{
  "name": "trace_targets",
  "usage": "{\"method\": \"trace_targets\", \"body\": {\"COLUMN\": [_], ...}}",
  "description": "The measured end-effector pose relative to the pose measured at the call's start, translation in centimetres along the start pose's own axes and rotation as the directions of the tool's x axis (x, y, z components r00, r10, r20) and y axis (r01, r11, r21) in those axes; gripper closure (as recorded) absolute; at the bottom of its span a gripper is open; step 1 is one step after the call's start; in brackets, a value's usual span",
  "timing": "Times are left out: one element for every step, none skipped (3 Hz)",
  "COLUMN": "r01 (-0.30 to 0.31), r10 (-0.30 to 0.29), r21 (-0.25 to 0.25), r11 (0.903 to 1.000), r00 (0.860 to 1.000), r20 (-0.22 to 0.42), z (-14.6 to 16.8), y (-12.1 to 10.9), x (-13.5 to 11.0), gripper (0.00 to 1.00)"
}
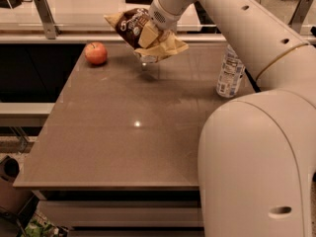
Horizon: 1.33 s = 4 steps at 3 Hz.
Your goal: Move brown chip bag near apple
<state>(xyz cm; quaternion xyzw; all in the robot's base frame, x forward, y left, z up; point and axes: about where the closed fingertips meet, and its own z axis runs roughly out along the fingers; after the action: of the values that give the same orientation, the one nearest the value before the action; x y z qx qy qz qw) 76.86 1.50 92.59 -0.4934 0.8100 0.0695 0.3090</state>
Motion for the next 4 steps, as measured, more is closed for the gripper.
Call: {"method": "trace_targets", "body": {"r01": [0.001,0.001,0.002,0.003], "r10": [-0.001,-0.002,-0.002,-0.003], "r21": [-0.007,-0.012,-0.016,-0.021], "r11": [1.0,0.9999,0.9999,0.9998], "r00": [1.0,1.0,1.0,1.0], "r20": [-0.003,-0.006,-0.009,-0.012], "z": [0.6,1.0,1.3,1.7], "y": [0.2,0.3,0.4,0.6], "x": [0.0,0.1,0.1,0.1], "gripper": [0.6,0.36,0.13,0.0]}}
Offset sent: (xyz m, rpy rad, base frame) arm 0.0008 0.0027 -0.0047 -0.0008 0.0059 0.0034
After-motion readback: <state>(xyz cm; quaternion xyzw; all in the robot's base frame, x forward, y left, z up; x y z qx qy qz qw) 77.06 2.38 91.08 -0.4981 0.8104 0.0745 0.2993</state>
